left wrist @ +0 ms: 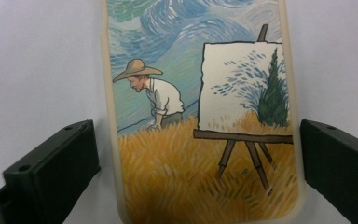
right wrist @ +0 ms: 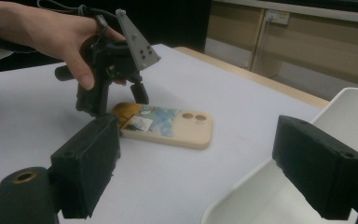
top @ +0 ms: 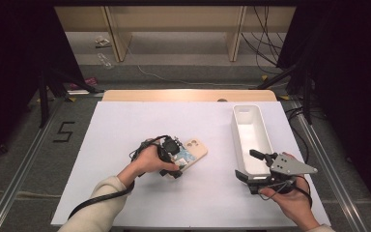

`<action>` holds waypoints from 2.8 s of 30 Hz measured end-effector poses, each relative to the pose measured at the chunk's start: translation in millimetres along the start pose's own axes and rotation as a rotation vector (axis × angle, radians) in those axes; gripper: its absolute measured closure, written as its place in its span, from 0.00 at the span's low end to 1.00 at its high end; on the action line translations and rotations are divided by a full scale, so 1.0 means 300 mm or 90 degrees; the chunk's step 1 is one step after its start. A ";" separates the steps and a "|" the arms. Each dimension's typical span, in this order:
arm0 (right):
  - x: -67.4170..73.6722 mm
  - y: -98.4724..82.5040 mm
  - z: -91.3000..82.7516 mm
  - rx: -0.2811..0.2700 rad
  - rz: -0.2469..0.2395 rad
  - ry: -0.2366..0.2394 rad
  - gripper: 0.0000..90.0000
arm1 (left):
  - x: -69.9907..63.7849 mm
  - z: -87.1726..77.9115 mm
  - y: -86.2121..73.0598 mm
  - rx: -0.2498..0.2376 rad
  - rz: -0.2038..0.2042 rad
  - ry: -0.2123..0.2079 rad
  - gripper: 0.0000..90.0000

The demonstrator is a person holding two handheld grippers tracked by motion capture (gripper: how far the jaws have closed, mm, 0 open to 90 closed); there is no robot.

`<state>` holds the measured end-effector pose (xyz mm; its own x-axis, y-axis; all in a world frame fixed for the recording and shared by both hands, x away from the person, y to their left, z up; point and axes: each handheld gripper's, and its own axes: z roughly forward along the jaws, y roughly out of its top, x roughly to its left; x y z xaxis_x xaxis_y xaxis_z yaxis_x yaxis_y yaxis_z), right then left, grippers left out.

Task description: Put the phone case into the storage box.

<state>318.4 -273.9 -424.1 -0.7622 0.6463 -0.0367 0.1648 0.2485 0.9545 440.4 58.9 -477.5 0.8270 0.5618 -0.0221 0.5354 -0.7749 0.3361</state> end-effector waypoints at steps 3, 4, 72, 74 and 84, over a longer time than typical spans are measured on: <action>0.000 0.000 0.000 0.000 0.000 0.000 0.18 | -0.001 0.000 0.000 0.001 -0.001 0.002 0.00; 0.000 0.000 -0.001 0.000 0.001 0.000 0.18 | -0.002 0.000 0.001 0.002 0.000 0.003 0.00; -0.009 0.000 -0.008 -0.009 0.013 -0.003 0.18 | -0.042 -0.036 -0.006 0.010 -0.059 0.027 0.13; -0.009 0.000 -0.007 -0.009 0.014 -0.003 0.18 | -0.043 -0.043 -0.008 0.009 -0.056 0.029 0.13; -0.012 0.001 -0.007 -0.011 0.017 -0.007 0.18 | -0.049 -0.081 -0.014 -0.028 -0.063 0.033 0.13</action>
<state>320.0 -277.7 -423.1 -0.7511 0.6601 -0.0143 0.1741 0.2188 0.9601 421.8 60.8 -455.7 0.7600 0.6499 -0.0080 0.6045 -0.7024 0.3757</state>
